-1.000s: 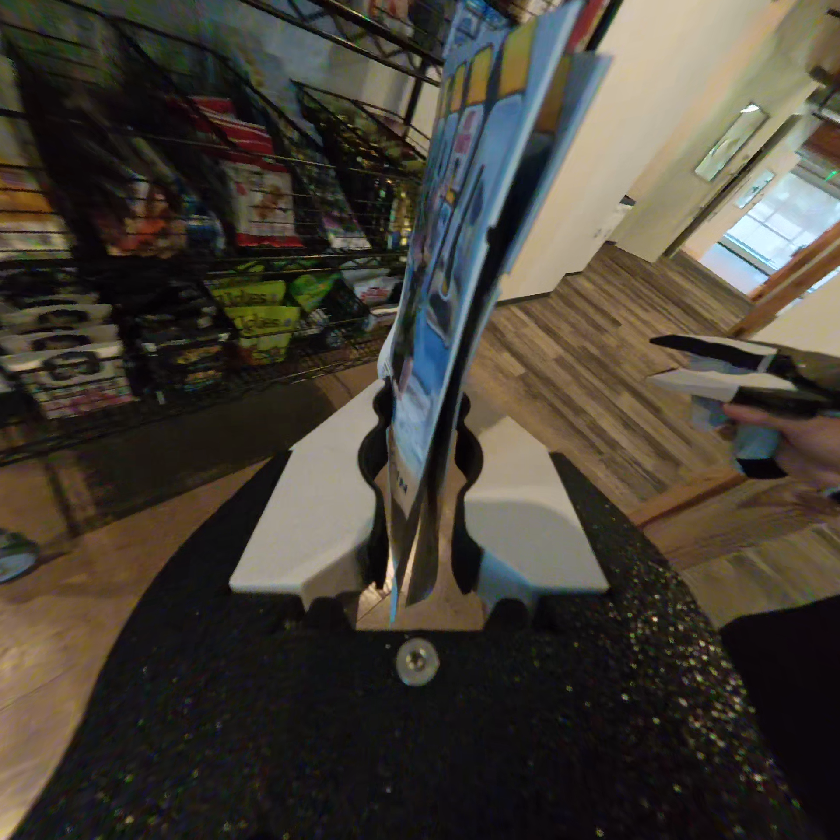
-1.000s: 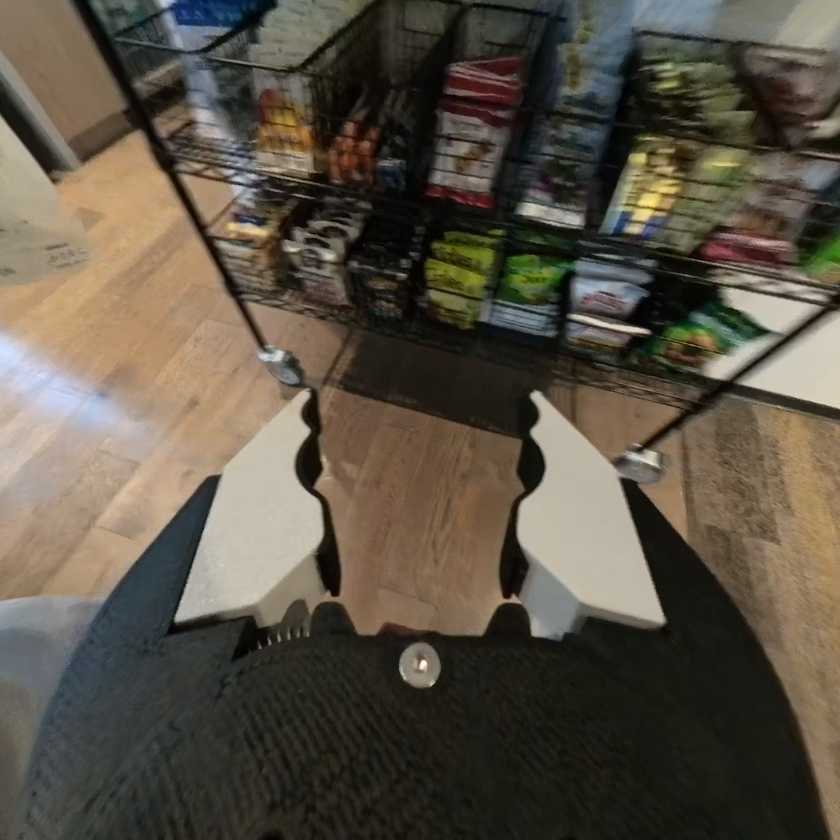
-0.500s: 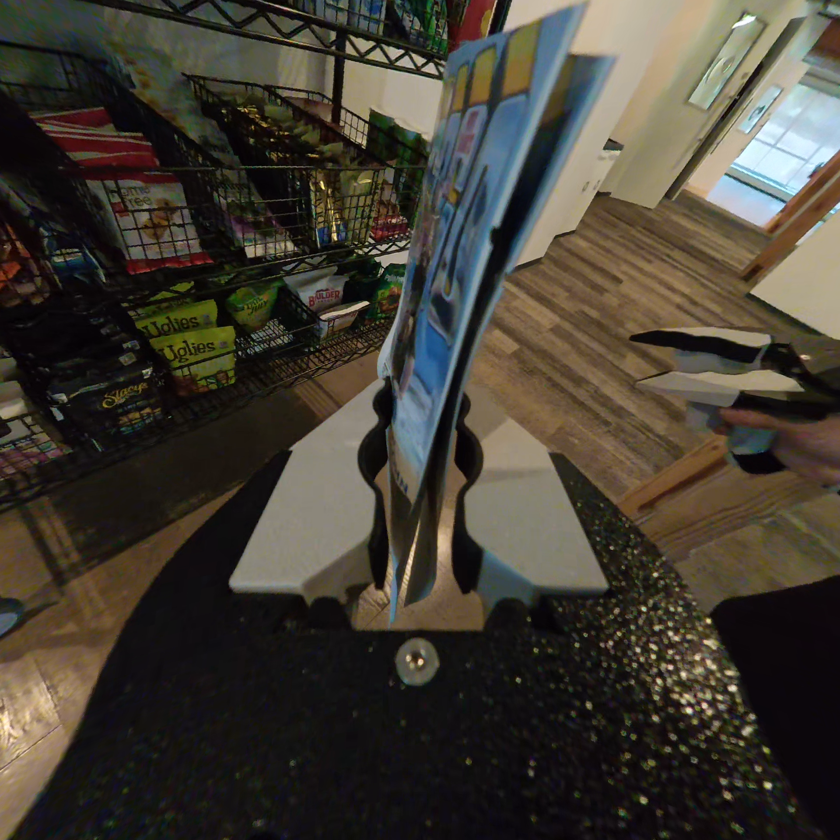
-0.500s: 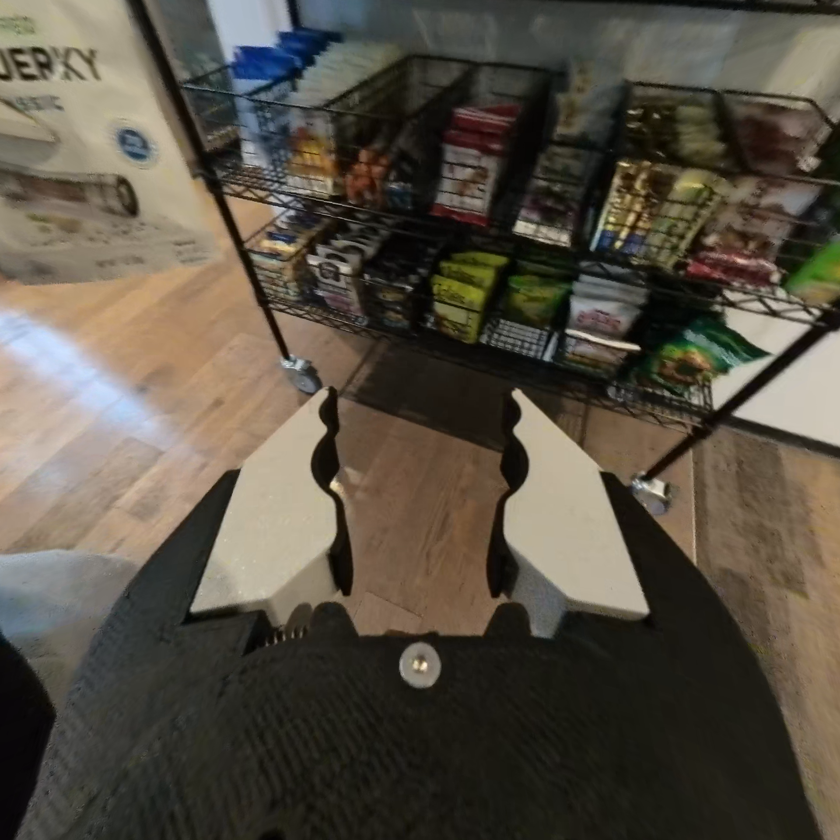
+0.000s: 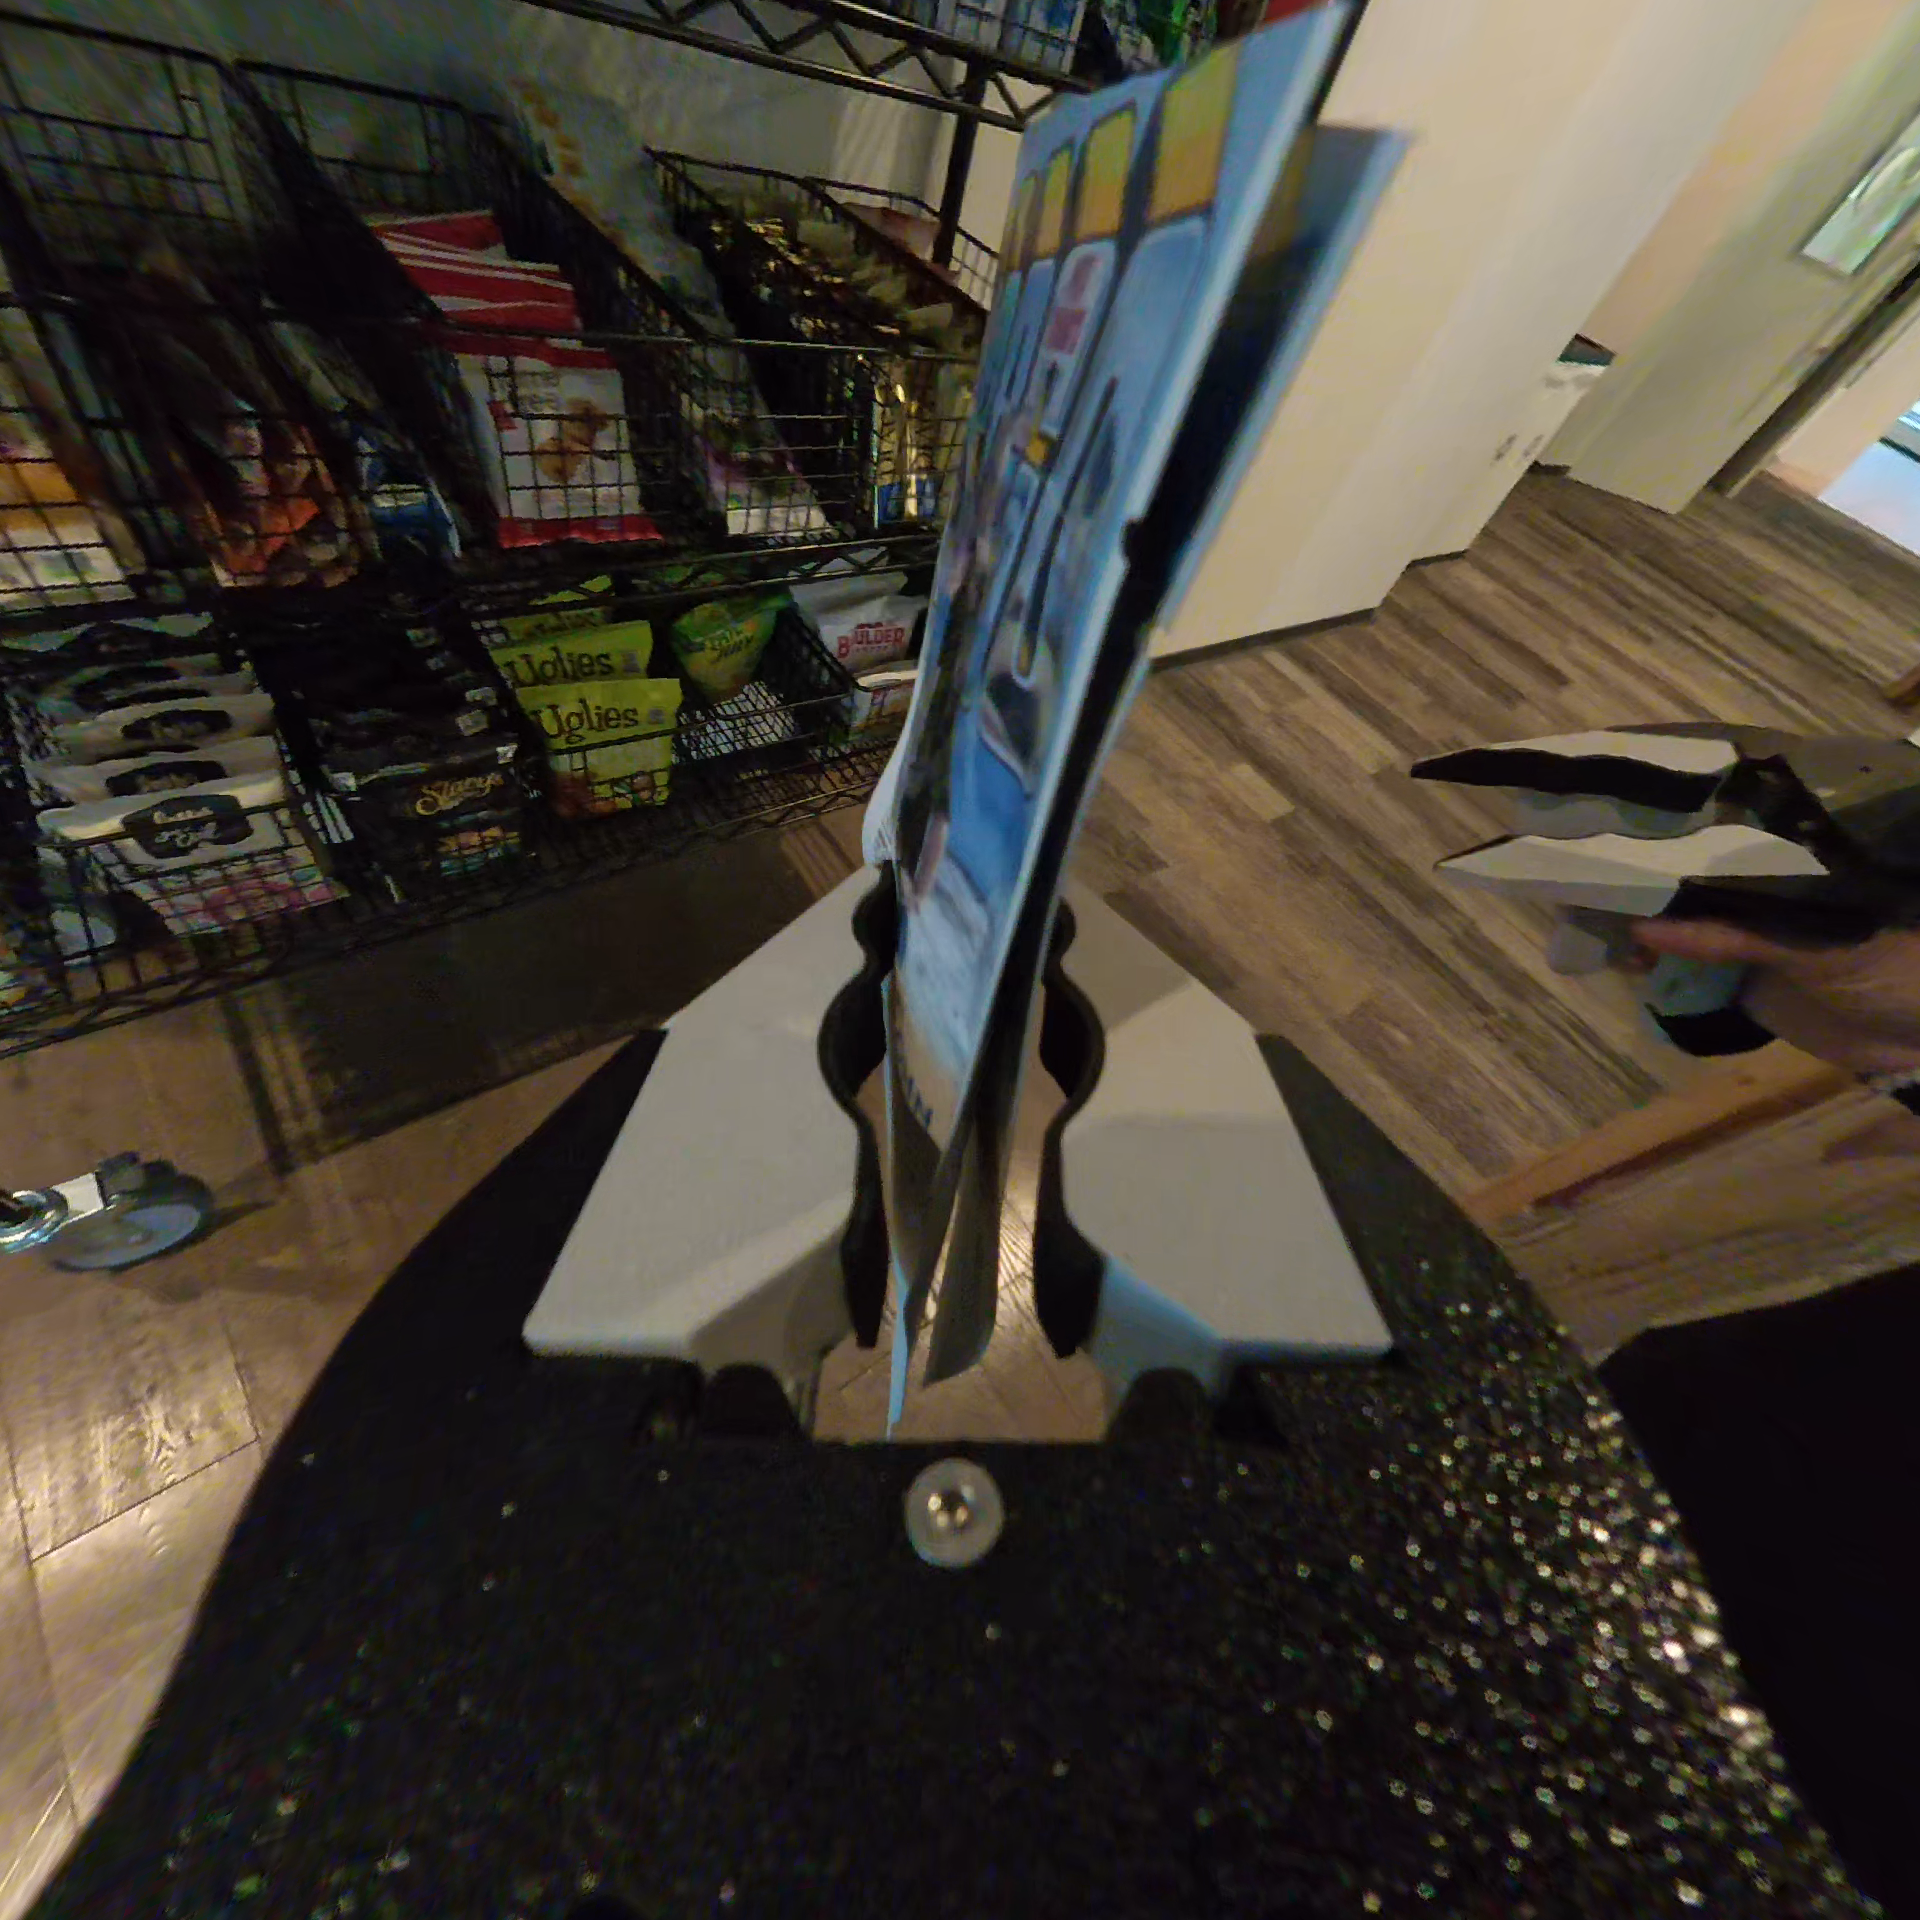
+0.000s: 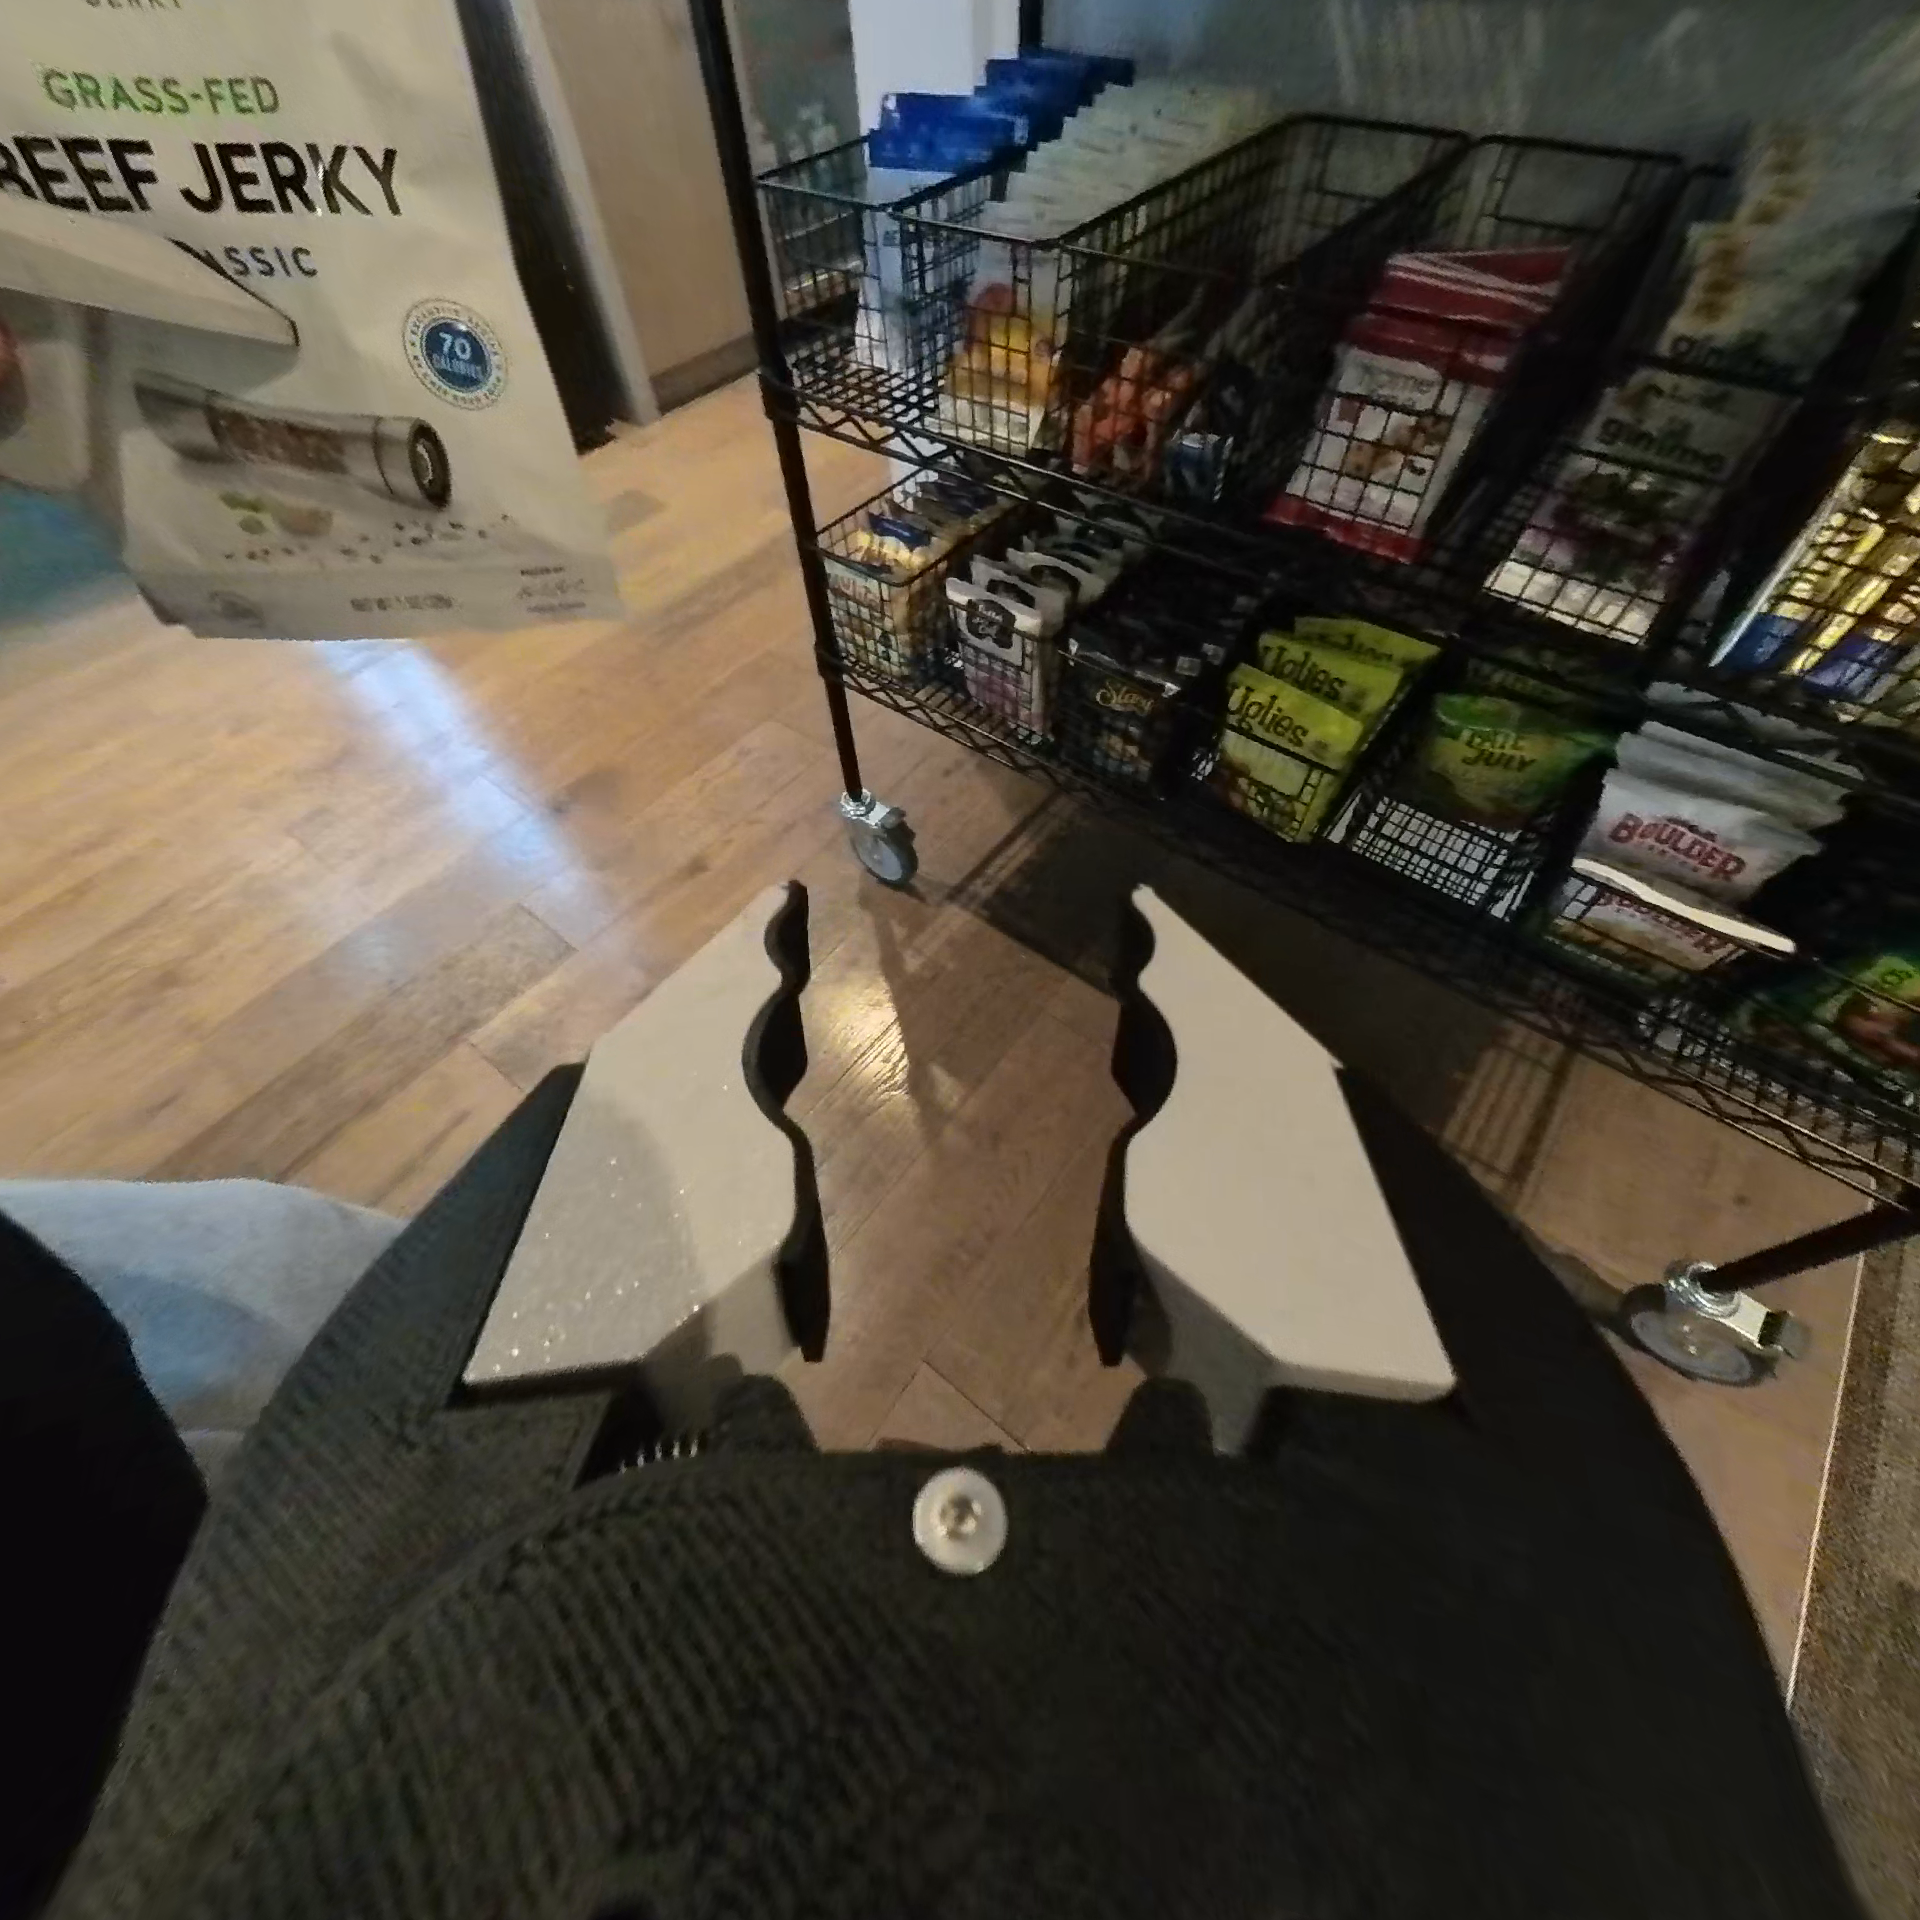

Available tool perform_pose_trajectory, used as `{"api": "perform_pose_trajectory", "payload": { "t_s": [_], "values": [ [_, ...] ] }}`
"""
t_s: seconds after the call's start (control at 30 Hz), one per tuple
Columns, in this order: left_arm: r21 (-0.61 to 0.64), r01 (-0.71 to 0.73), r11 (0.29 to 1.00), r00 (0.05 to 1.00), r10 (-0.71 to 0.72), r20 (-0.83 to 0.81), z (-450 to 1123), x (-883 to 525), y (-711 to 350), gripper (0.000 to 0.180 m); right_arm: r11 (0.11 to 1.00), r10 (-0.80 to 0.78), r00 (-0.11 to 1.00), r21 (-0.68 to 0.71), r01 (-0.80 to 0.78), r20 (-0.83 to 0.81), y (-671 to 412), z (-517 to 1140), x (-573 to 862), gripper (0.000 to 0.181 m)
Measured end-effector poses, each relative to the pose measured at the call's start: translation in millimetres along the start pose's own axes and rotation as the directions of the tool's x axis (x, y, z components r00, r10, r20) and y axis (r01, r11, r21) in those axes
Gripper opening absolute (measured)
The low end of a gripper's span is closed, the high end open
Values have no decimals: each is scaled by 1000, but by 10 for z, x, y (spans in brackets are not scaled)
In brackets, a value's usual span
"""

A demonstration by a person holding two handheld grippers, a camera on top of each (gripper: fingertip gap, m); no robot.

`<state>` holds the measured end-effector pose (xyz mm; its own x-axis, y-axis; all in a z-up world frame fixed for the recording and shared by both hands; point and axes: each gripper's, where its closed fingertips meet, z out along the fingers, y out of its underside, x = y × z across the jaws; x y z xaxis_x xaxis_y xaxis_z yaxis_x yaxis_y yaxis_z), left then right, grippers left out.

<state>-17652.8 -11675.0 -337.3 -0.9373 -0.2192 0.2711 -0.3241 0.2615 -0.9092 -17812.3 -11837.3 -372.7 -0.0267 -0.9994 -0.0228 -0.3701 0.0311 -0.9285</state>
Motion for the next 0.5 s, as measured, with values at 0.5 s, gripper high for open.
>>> {"api": "perform_pose_trajectory", "payload": {
  "t_s": [0.5],
  "values": [
    [17,5,1000,1000,-5,11,37,0,-42,22,996,-84,996,-21,85,27,-66,20,58,42]
  ]
}}
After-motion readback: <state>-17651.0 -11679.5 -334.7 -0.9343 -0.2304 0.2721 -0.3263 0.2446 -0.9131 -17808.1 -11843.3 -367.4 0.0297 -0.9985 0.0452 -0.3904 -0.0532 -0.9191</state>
